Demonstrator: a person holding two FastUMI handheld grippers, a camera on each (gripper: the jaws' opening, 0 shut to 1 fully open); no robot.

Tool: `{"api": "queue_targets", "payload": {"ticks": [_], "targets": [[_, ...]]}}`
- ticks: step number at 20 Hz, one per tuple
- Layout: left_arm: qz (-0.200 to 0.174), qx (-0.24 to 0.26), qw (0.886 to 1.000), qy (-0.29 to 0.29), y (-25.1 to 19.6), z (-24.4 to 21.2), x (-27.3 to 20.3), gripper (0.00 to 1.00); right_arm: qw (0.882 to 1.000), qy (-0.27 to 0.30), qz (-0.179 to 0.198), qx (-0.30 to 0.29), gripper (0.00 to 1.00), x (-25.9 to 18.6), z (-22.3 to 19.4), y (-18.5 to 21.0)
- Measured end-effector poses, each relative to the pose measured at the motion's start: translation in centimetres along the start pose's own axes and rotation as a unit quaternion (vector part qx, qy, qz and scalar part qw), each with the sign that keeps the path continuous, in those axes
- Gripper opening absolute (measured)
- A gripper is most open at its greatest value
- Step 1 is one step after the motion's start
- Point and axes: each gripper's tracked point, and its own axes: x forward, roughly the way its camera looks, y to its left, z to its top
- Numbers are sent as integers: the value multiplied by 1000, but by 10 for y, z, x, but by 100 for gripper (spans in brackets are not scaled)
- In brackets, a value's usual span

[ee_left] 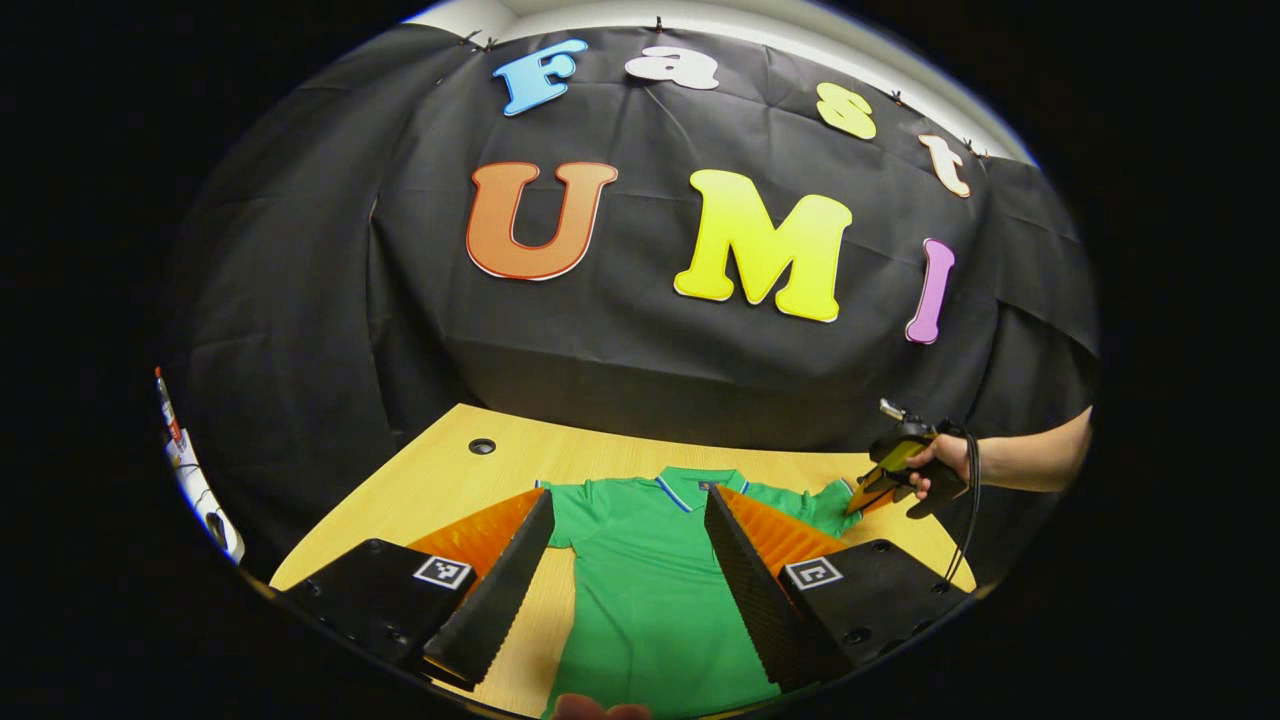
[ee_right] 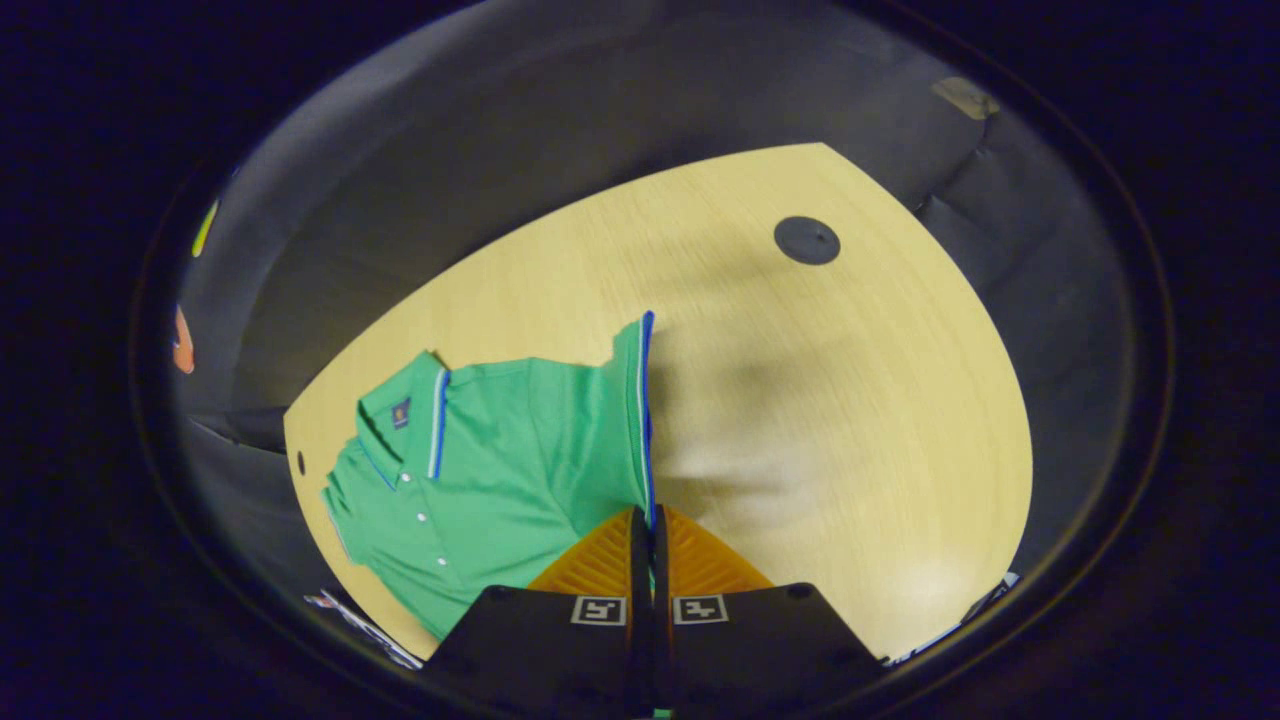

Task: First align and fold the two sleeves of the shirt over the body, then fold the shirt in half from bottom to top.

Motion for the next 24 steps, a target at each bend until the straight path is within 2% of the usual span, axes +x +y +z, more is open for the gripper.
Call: {"api": "queue_targets", "payload": {"ticks": [5,11,15,17,19,20,21,22,24], "targets": [[-4,11,1000,-2,11,2,-8,98,997,-23,-3,-74,2,-11,-12,57],[31,4,999,14,54,-11,-27,98,988,11,11,-155,2,25,-51,140],[67,-14,997,26,87,-19,-42,98,984,33,7,-175,2,49,-70,166],[79,-24,996,28,98,-20,-47,98,985,44,15,-166,10,54,-80,174],[83,-31,996,28,105,-22,-47,98,985,47,25,-162,11,50,-85,179],[81,-31,996,29,106,-22,-44,98,985,44,26,-166,14,46,-86,178],[77,-30,996,30,106,-22,-42,98,984,40,25,-170,29,41,-88,176],[74,-29,996,28,108,-22,-39,98,984,34,31,-171,39,33,-89,175],[62,-29,997,38,105,-25,-33,97,985,15,61,-159,76,13,-92,176]]}}
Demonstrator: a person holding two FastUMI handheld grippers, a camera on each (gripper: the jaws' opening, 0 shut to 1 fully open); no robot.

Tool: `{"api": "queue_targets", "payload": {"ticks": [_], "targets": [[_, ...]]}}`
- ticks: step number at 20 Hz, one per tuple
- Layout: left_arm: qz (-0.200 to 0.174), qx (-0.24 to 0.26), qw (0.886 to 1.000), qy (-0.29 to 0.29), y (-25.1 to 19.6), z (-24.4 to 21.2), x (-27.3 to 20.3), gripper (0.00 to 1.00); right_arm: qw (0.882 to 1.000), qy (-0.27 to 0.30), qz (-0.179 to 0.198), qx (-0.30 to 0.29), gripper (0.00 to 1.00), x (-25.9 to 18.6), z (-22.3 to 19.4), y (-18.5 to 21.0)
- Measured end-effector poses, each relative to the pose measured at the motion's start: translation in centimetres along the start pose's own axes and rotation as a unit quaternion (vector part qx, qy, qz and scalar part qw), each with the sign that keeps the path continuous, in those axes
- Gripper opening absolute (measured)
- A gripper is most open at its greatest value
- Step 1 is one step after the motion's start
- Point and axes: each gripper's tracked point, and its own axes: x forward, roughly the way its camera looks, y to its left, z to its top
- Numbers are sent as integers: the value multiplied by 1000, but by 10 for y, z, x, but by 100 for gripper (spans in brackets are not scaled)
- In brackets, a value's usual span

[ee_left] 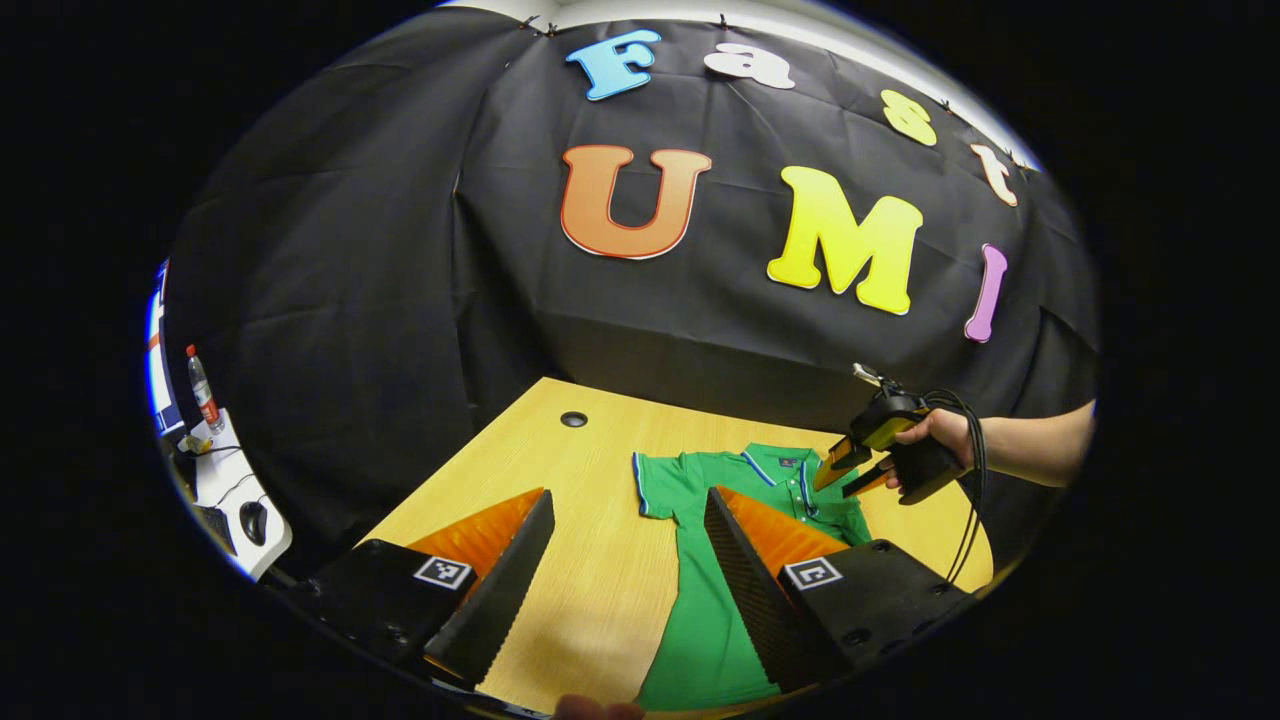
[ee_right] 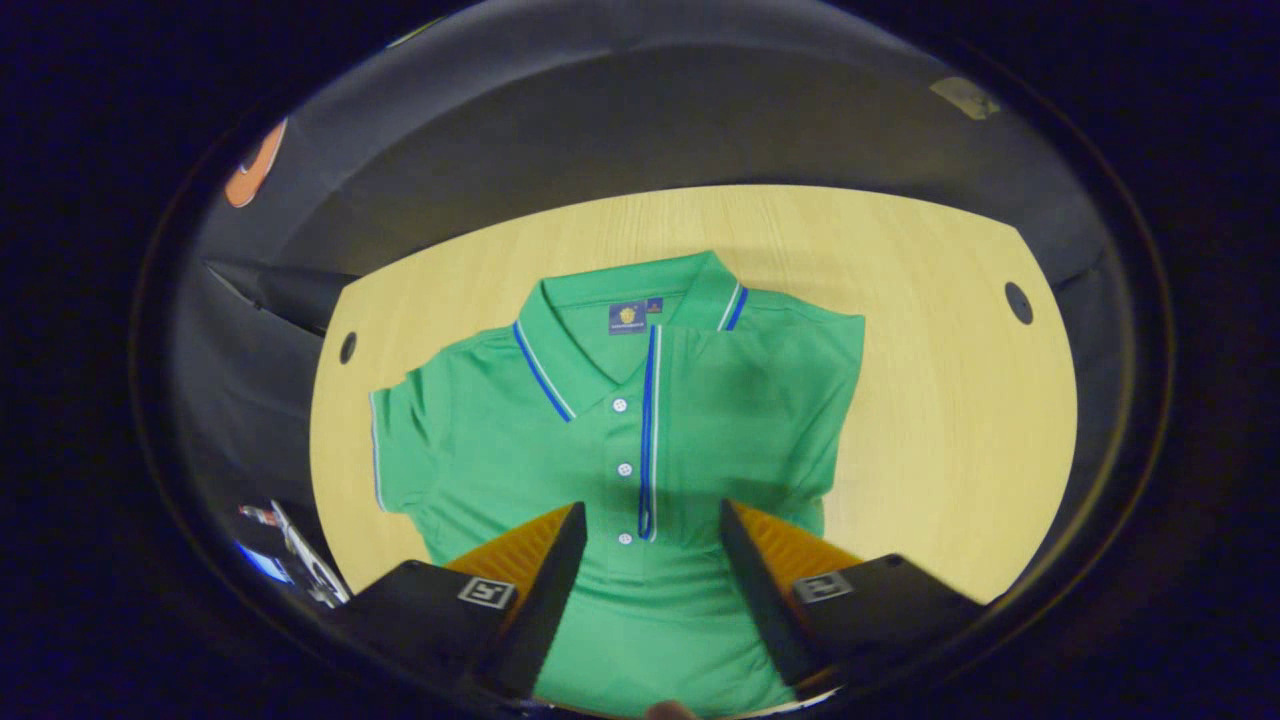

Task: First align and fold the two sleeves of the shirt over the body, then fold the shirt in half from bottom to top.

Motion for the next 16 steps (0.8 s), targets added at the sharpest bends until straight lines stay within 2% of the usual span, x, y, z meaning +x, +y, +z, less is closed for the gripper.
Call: {"api": "queue_targets", "payload": {"ticks": [1,6,10,12,13,14,15,16], "targets": [[-10,-1,1000,5,-4,-1,3,98,1000,-13,12,4,93,-10,-6,0],[-58,-10,997,43,-25,-6,26,98,996,-69,43,-32,94,-80,-49,-9],[-102,-42,990,87,-40,-7,59,98,987,-129,80,-59,94,-149,-81,-20],[-125,-77,982,119,-49,-9,78,98,982,-156,78,-74,94,-177,-99,-37],[-134,-98,977,130,-51,-7,90,99,980,-168,73,-83,83,-188,-110,-47],[-141,-120,973,139,-51,-5,101,99,977,-182,66,-93,94,-197,-119,-57],[-145,-142,968,146,-50,-3,116,98,973,-201,50,-105,83,-204,-124,-70],[-148,-161,964,152,-47,0,131,99,968,-219,32,-119,83,-211,-128,-83]]}}
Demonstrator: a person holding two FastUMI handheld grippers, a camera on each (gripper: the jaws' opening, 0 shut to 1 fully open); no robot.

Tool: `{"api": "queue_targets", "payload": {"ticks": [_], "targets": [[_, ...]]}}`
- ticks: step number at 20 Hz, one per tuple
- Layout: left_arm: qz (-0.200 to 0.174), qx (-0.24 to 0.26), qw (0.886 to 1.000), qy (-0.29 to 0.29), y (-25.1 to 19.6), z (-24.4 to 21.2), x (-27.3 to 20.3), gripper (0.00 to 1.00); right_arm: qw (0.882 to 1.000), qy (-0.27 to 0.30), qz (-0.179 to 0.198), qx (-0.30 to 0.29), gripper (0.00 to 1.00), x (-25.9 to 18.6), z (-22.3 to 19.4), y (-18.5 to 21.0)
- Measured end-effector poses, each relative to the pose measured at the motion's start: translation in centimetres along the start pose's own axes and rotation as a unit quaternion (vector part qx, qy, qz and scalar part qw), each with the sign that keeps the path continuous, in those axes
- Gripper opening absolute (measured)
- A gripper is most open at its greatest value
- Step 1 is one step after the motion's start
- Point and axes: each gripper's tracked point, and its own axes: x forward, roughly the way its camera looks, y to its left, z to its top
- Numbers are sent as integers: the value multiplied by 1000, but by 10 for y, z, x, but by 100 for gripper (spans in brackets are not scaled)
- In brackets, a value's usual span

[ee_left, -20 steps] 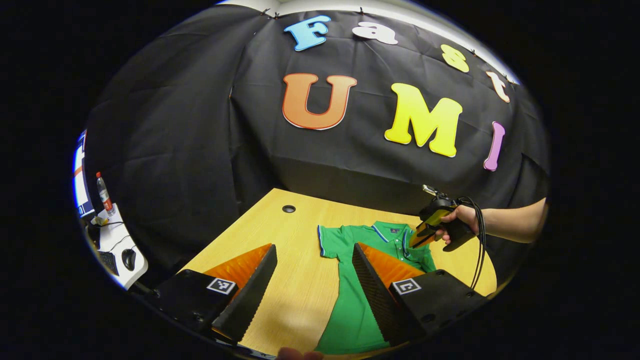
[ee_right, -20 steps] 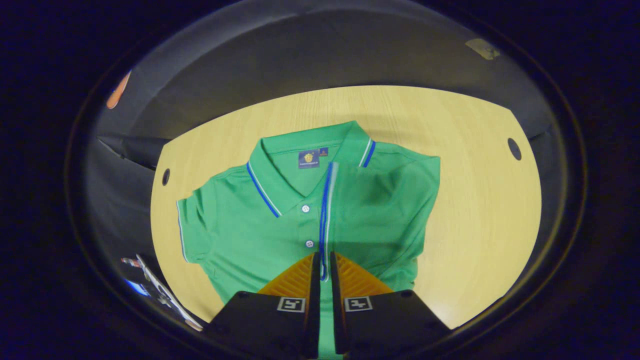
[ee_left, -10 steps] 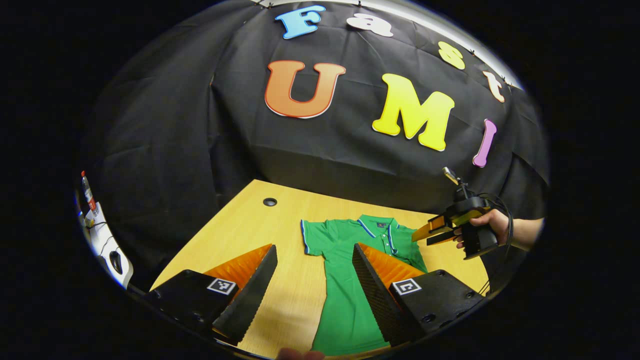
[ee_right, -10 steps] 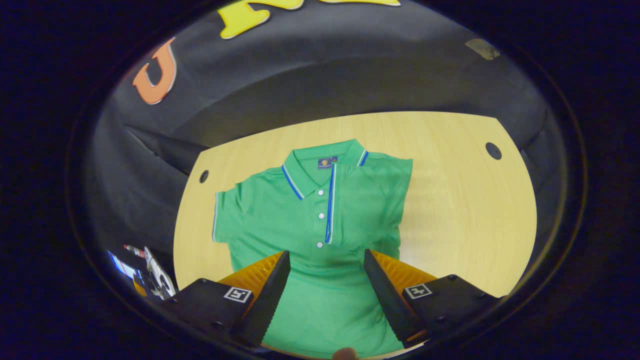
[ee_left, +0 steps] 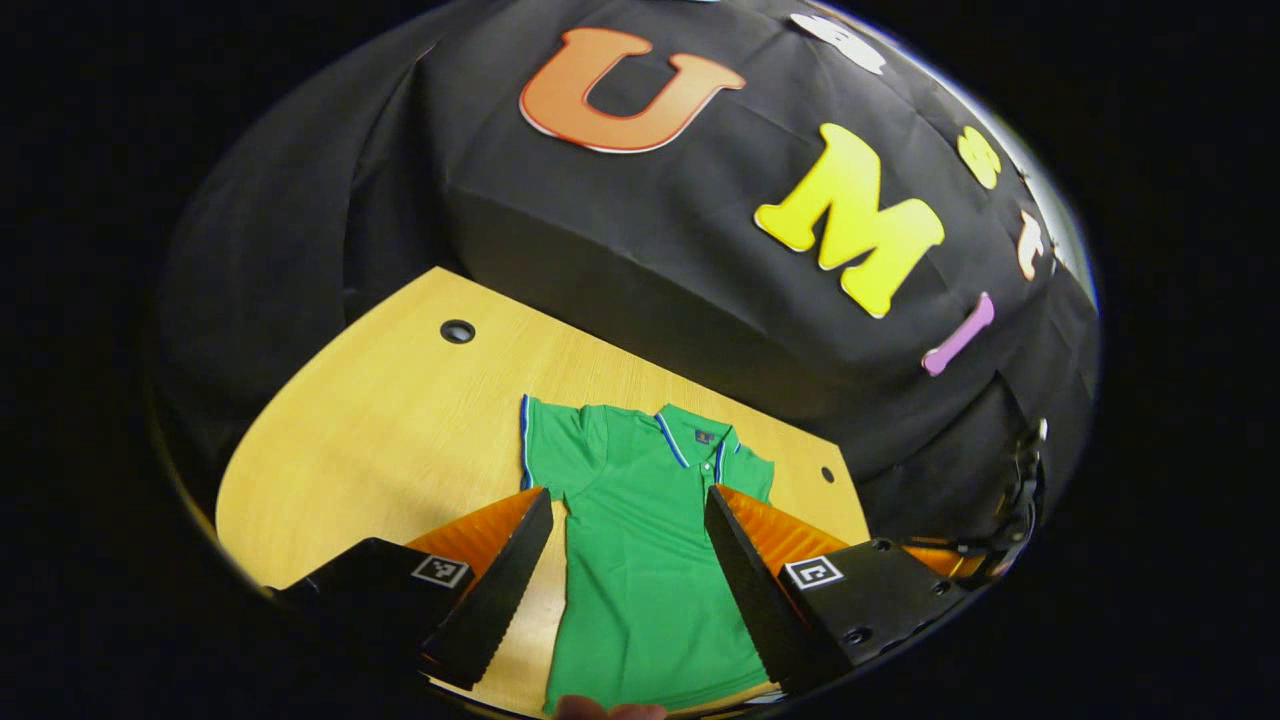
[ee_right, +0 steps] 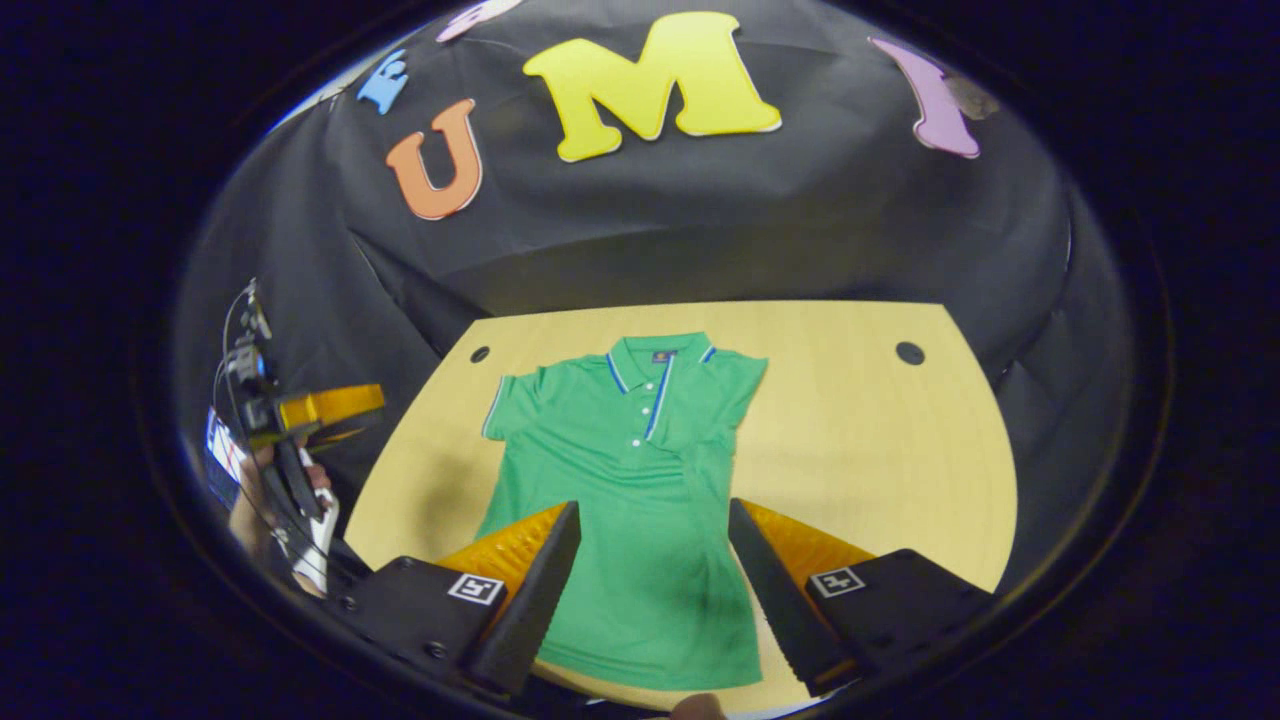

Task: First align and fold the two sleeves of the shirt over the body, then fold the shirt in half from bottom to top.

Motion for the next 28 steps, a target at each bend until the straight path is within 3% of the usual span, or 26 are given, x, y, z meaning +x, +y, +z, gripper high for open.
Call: {"api": "queue_targets", "payload": {"ticks": [1,2,4,8,11,15,18,19,24,26,27,28], "targets": [[-3,-19,1000,2,7,9,12,99,1000,-5,-16,-17,87,-9,-9,-8],[-4,-37,999,6,15,17,23,99,999,-3,-27,-28,96,-18,-17,-14],[9,-67,997,32,34,20,49,99,999,-4,-22,-27,97,-32,-24,-12],[34,-88,984,152,70,8,100,98,1000,4,-20,21,96,-38,-35,-21],[56,-68,973,215,91,0,135,98,999,-2,-22,31,97,-41,-35,-28],[95,-38,947,305,117,-29,154,97,999,7,-41,35,97,-48,-48,-45],[104,-40,938,327,120,-37,160,100,997,17,-47,62,96,-49,-57,-54],[102,-44,936,333,115,-43,163,95,996,16,-49,71,97,-47,-58,-57],[93,-36,932,350,101,-55,174,94,994,14,-58,93,97,-44,-56,-68],[92,-37,930,354,98,-59,177,91,994,11,-58,91,97,-45,-55,-68],[85,-45,929,357,94,-64,179,83,994,12,-59,91,97,-45,-58,-67],[94,-52,925,363,95,-68,178,88,994,15,-60,91,97,-44,-60,-67]]}}
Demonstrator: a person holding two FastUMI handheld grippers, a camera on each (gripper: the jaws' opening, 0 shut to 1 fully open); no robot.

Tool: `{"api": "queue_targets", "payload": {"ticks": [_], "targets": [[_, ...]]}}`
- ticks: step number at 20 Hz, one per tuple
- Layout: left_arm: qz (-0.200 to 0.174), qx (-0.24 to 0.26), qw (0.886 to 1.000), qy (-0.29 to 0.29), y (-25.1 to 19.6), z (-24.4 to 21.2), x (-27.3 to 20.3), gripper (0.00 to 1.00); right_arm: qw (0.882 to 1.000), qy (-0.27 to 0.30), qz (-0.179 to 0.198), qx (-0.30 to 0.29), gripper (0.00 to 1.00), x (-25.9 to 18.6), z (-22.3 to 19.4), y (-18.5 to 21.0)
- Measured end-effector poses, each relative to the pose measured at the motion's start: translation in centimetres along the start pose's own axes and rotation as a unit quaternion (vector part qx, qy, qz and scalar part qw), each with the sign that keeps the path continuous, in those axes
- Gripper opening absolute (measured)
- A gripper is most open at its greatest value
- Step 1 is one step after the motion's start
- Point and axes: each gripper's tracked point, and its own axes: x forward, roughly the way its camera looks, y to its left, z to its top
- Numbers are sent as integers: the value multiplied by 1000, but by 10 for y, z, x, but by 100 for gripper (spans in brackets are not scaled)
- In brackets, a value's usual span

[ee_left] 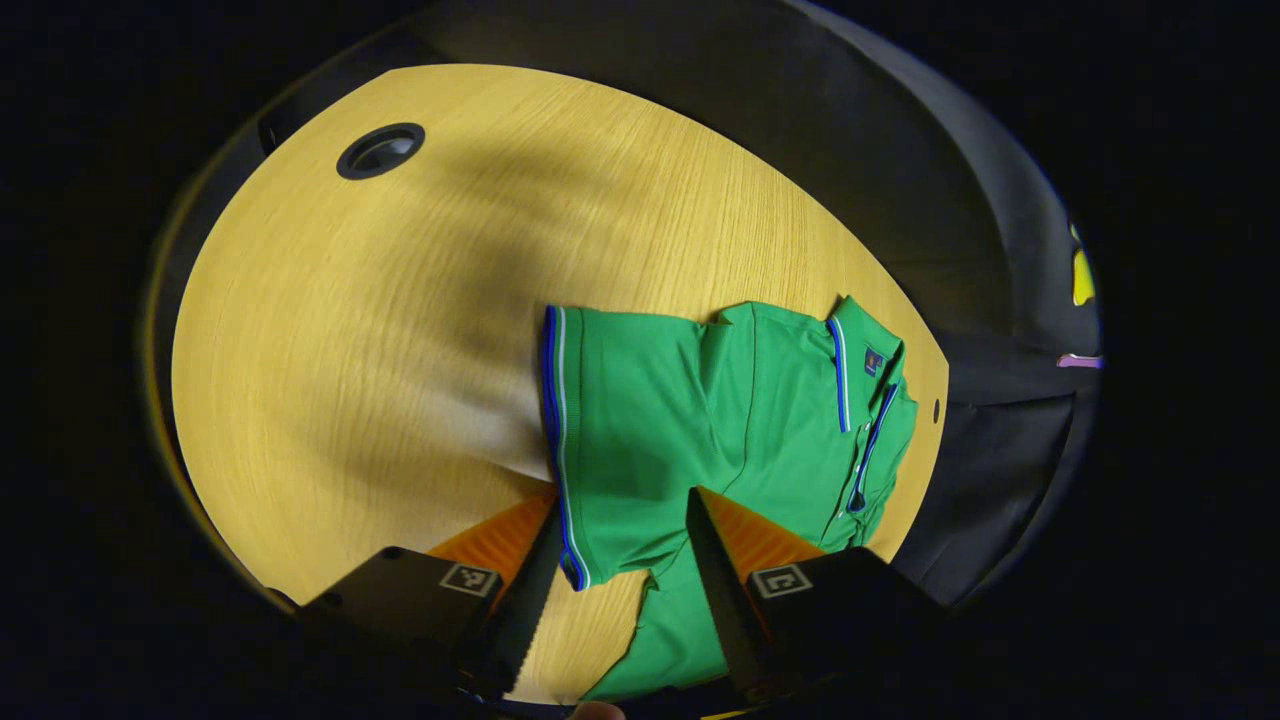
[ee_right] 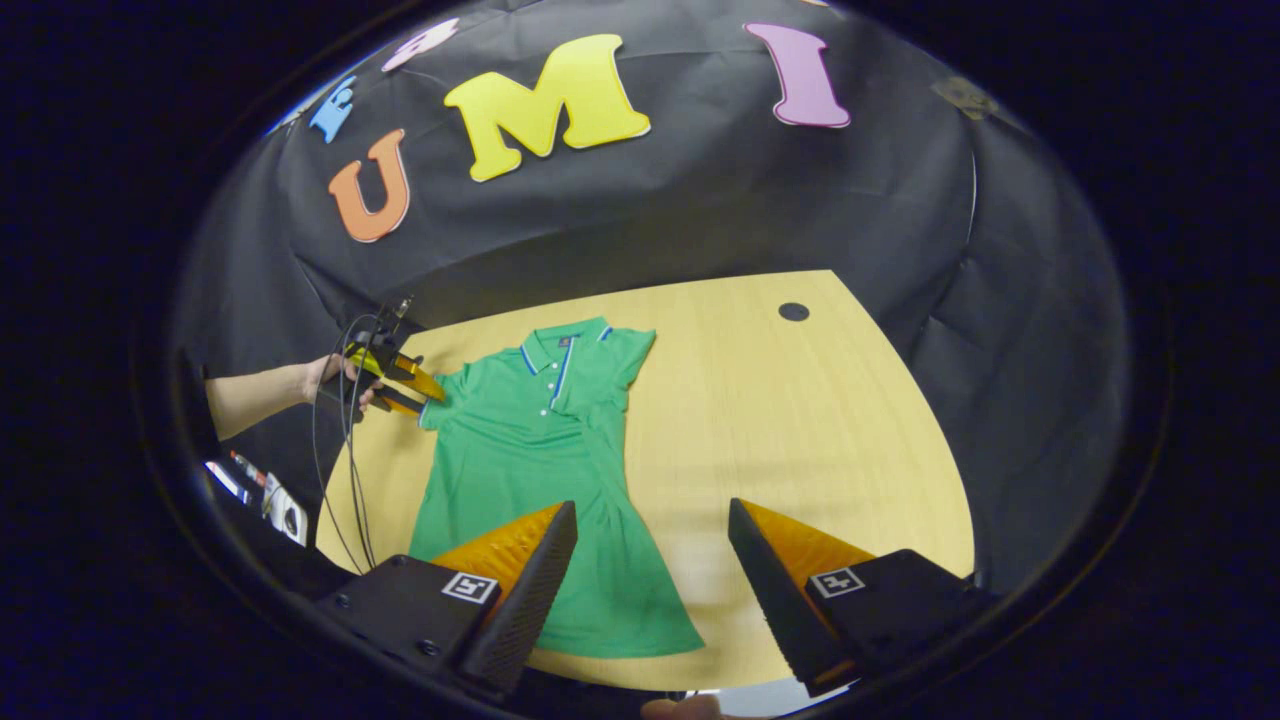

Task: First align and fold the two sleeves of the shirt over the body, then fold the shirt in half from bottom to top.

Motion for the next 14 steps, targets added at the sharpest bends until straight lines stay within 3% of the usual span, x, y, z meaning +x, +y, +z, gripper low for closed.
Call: {"api": "queue_targets", "payload": {"ticks": [1,2,3,5,7,14], "targets": [[6,-11,1000,1,2,-2,3,42,1000,3,0,2,96,-1,-4,1],[11,-17,1000,-2,2,0,5,40,1000,5,2,4,97,-1,-6,3],[14,-21,1000,-4,2,0,7,25,1000,6,4,7,97,-1,-9,5],[21,-22,999,-13,4,3,-1,13,1000,6,3,5,97,0,-12,6],[11,-12,999,-35,-7,6,-13,7,1000,2,3,3,97,1,-13,8],[-2,67,993,-96,-67,8,-45,5,1000,-7,30,2,97,-9,-14,20]]}}
